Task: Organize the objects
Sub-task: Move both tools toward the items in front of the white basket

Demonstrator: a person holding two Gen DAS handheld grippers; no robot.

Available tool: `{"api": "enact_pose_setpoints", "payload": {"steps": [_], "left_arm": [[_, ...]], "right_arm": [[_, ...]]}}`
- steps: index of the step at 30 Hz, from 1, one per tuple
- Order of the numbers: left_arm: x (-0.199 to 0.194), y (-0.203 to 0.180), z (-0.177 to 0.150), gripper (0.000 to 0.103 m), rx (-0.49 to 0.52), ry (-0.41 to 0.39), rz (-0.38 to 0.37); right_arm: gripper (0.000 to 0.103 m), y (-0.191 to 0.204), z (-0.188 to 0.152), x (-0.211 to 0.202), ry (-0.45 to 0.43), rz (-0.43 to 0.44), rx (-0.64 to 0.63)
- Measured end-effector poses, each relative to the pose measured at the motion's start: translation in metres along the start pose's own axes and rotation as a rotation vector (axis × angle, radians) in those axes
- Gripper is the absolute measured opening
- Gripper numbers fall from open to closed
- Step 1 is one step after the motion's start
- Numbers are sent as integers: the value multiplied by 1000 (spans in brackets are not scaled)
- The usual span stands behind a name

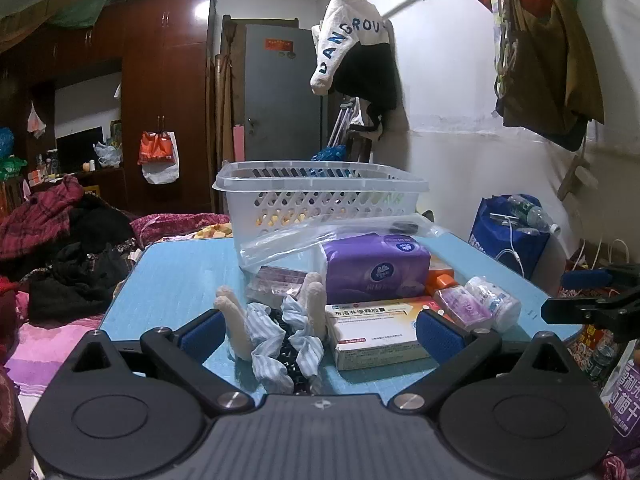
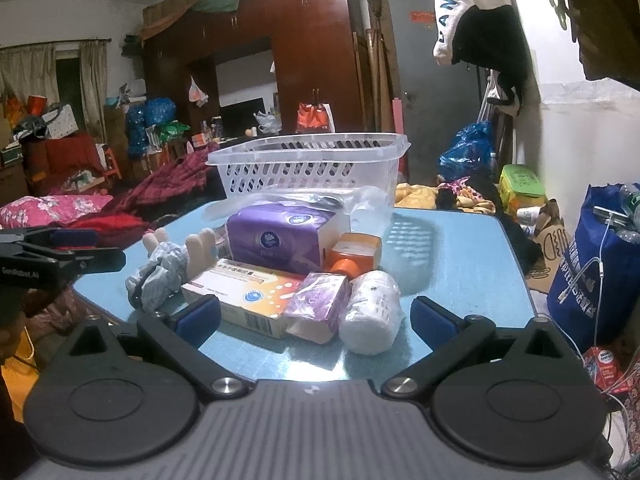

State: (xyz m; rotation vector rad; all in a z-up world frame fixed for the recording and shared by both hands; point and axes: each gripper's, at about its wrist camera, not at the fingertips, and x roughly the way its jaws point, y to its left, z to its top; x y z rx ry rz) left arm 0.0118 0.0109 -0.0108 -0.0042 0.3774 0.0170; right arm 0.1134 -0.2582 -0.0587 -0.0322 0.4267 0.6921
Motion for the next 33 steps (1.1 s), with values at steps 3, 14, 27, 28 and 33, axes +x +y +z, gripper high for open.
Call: {"api": "enact_pose_setpoints", "payload": {"steps": [3, 14, 27, 28, 33], "left_arm": [[-2, -1, 0, 102, 4, -10, -2], [-2, 3, 0, 102, -6, -24, -1], [-6, 6, 2, 102, -19, -71, -14], [-5, 6, 2, 102, -22, -71, -17], [-4, 7, 2, 102, -9, -93, -36]], "right_arm": [[103, 0, 0, 0, 2, 1, 3], [103, -1, -1, -1, -38, -4, -5], [103, -4, -1, -1, -51, -6, 1], [103, -4, -1, -1, -53, -8, 2], [103, -3, -2, 0, -68, -31, -9]]}}
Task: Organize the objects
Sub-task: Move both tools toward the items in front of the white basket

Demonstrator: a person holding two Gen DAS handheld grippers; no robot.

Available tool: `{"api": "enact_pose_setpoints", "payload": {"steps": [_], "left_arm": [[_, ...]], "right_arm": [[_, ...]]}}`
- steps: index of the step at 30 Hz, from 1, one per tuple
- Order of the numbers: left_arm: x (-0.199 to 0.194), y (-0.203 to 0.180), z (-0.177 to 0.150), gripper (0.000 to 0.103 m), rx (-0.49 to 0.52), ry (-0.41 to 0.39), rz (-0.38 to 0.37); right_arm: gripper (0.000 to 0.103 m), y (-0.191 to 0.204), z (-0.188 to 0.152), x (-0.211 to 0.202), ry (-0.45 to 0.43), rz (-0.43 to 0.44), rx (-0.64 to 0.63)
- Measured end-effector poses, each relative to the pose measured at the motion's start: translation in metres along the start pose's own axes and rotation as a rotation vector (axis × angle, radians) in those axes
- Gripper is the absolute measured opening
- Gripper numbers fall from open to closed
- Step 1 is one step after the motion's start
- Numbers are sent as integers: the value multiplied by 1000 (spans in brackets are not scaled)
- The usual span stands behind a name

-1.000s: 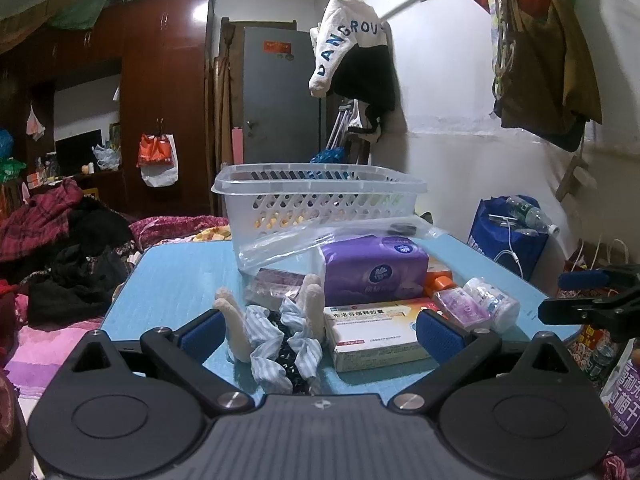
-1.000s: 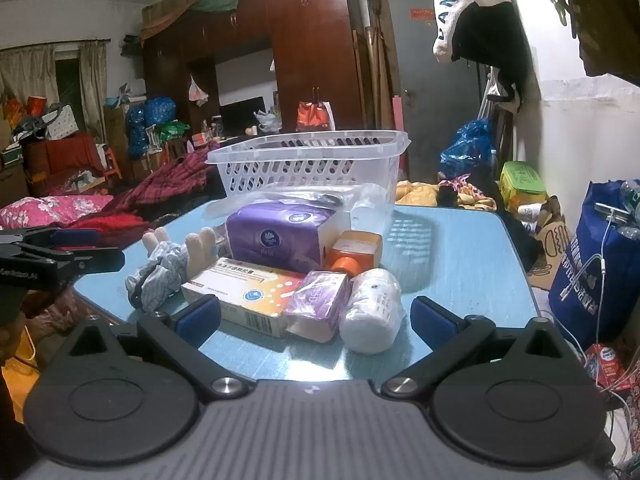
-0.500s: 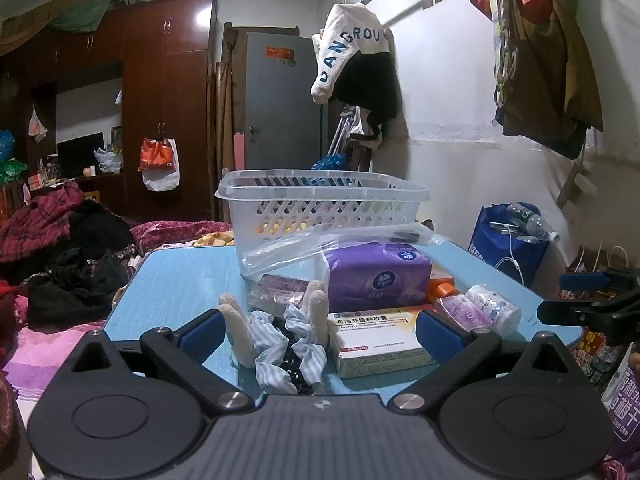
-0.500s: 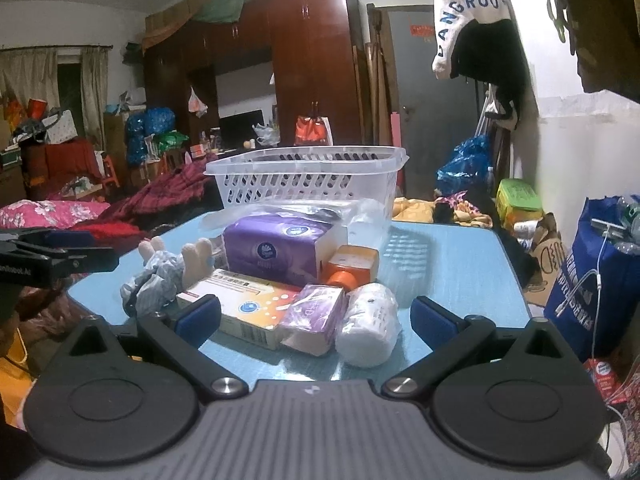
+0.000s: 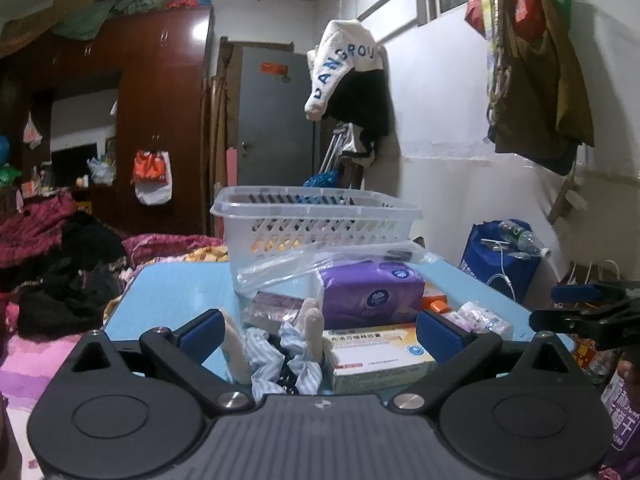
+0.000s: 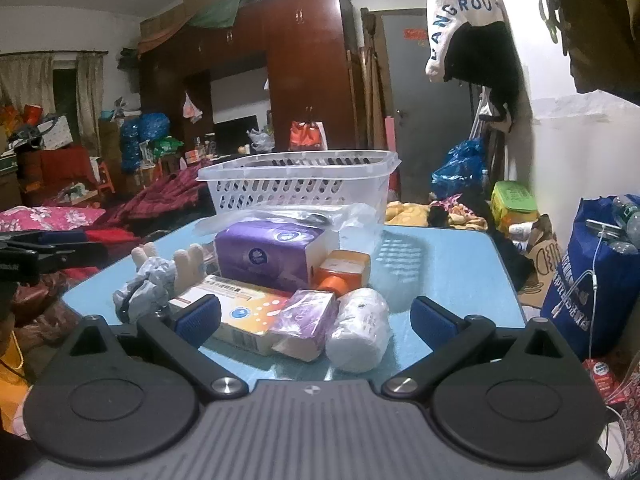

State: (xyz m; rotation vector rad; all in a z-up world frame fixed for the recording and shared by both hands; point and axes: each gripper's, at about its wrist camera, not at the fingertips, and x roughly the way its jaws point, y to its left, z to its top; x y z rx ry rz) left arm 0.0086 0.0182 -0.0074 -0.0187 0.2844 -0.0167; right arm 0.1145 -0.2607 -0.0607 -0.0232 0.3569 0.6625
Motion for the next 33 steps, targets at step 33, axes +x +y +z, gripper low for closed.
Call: {"api": "enact_pose_setpoints", "payload": {"steps": [33], "left_arm": [[4, 12, 4, 103, -67, -27, 30]], "right_arm": [[103, -10, -1, 1, -38, 0, -14]]}}
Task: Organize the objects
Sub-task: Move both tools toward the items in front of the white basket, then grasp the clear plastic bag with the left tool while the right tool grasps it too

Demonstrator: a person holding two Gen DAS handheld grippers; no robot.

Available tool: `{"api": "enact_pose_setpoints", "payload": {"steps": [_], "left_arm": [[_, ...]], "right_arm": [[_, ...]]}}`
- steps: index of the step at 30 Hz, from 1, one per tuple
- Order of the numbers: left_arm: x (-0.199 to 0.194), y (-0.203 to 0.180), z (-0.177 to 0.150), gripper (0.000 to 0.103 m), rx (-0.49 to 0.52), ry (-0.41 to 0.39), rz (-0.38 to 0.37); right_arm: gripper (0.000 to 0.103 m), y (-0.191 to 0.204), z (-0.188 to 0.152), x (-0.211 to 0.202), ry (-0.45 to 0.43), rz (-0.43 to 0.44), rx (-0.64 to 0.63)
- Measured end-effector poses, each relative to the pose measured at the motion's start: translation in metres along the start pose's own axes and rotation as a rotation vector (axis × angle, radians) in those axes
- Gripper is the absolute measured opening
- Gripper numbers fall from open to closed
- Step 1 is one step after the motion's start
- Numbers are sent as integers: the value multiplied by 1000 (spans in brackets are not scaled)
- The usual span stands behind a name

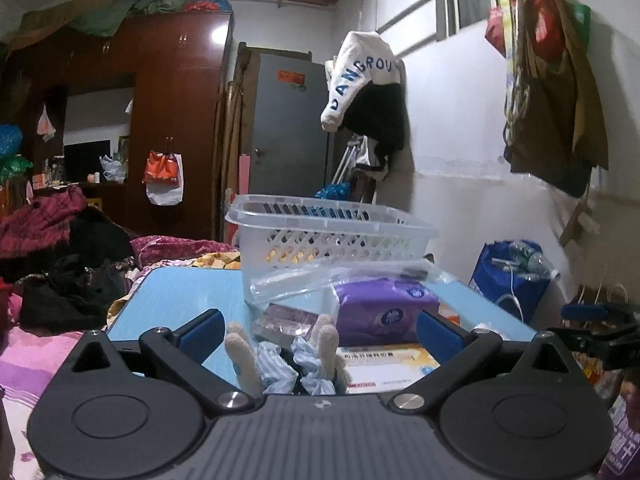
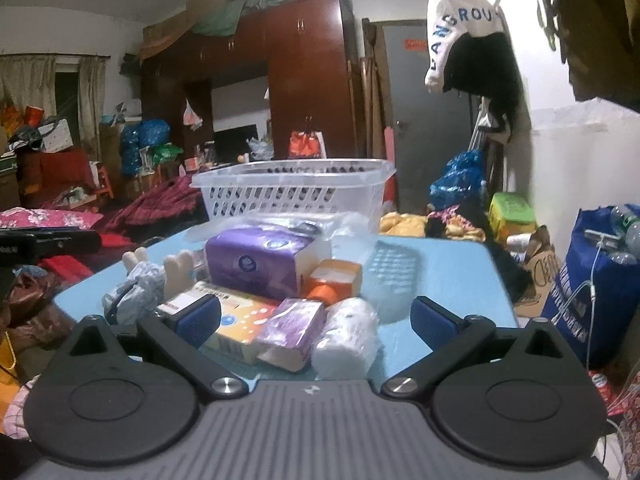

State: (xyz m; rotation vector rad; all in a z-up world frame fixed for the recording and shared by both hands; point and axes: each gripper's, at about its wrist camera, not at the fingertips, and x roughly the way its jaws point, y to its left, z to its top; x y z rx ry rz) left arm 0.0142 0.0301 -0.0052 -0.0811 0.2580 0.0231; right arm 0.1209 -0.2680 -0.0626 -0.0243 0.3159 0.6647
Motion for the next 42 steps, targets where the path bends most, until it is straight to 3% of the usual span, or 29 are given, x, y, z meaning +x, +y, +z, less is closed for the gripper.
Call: {"api": "enact_pose_setpoints", "payload": {"steps": [7, 13, 21, 26, 28, 31, 34, 38, 42], "left_arm": [[0, -5, 0, 103, 18, 5, -5], [2, -4, -1, 103, 21, 5, -2], [6, -11, -4, 103, 47, -3, -5], [17, -16, -6, 103, 112, -7, 88], [23, -18, -8, 103, 138, -8, 119], [27, -13, -6, 103, 109, 2, 86], [31, -10, -3, 103, 124, -53, 67], [39, -6, 0, 103, 120, -22, 104], [40, -3, 0, 103, 101, 1, 108]], "right_arm": [[103, 1, -2, 2, 0, -3, -8], [103, 2, -7, 5, 13, 61, -27], [103, 0, -5, 3, -15, 54, -15], [103, -4, 0, 8, 1, 65, 18], [103, -4, 2, 11, 13, 57, 17], [103, -4, 2, 11, 7, 51, 21], [103, -3, 3, 9, 0, 50, 5], [103, -4, 7, 7, -48, -28, -14], [103, -6, 6, 10, -47, -22, -14]]}}
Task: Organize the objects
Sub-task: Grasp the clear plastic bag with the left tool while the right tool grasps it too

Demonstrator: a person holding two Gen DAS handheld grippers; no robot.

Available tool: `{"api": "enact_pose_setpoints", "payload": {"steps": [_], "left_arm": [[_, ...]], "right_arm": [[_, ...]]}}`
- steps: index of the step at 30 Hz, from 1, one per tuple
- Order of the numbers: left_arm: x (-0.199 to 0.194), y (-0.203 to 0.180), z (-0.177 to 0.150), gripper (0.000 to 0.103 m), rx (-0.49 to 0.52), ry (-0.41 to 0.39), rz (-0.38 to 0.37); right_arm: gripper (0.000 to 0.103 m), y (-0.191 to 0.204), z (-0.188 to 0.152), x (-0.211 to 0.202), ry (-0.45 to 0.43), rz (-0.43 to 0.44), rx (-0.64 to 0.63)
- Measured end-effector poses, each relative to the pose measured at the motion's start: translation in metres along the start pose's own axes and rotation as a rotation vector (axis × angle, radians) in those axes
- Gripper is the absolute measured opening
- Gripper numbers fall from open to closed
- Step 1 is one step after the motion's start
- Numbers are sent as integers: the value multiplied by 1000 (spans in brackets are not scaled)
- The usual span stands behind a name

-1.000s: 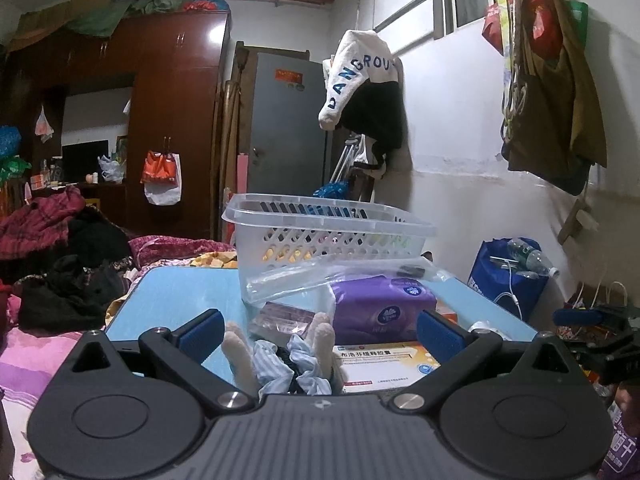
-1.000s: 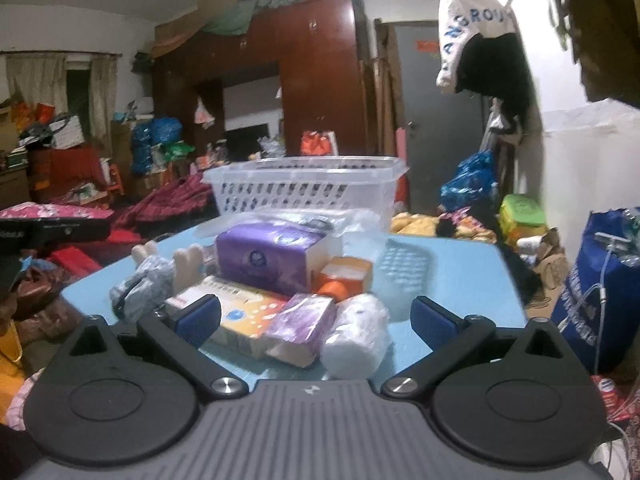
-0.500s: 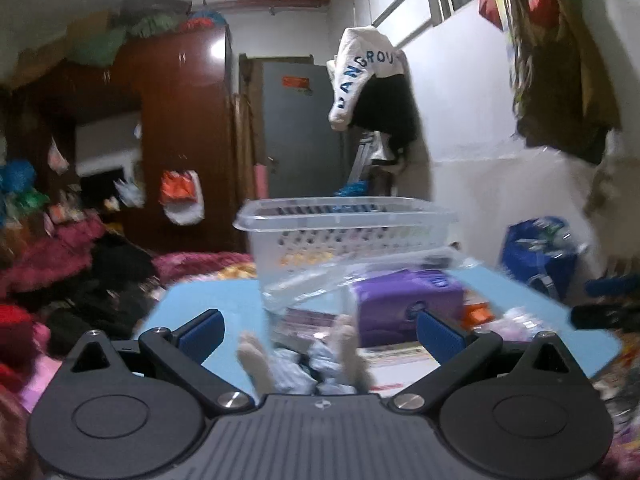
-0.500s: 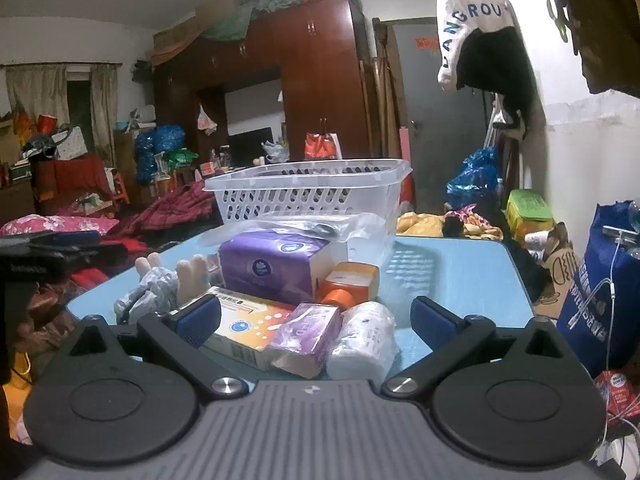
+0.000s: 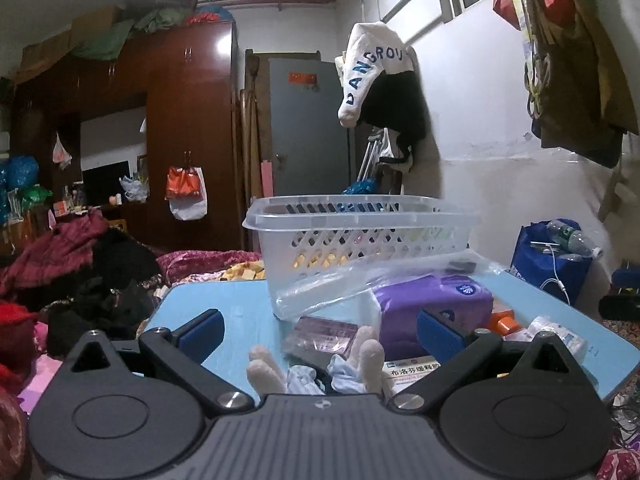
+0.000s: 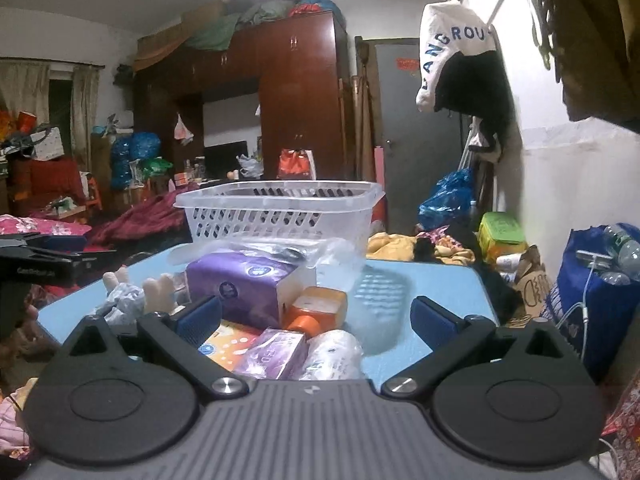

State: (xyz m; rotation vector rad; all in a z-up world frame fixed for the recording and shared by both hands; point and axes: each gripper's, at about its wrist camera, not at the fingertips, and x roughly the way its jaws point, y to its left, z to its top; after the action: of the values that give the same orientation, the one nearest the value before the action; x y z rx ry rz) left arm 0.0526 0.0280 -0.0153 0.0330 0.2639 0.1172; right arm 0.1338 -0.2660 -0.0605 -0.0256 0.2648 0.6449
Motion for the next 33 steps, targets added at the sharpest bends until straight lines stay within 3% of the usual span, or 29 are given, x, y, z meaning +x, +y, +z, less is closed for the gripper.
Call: {"api": "enact_pose_setpoints", "payload": {"steps": [5, 15, 21, 23, 25, 26, 29, 33], "left_arm": [[-1, -2, -1, 103, 12, 9, 0], [9, 11, 2, 103, -68, 40, -78], [80, 55, 33, 101, -162, 166, -205], [104, 64, 35, 96, -198, 228, -231], [121, 67, 36, 94, -204, 267, -277], [127, 68, 36, 94, -202, 275, -283], [142, 72, 31, 92, -236, 298, -284], [155, 82, 22, 92, -310, 330, -349]], "right_arm": [[103, -3, -2, 4, 39, 62, 15], [103, -8, -1, 6, 3, 66, 72], [103, -23, 40, 64, 61, 65, 162], [99, -33, 48, 94, 111, 63, 242], [81, -40, 49, 119, 185, 81, 289], [80, -40, 49, 127, 211, 75, 282], [80, -40, 48, 137, 227, 60, 269], [80, -46, 46, 139, 232, 114, 328]]}}
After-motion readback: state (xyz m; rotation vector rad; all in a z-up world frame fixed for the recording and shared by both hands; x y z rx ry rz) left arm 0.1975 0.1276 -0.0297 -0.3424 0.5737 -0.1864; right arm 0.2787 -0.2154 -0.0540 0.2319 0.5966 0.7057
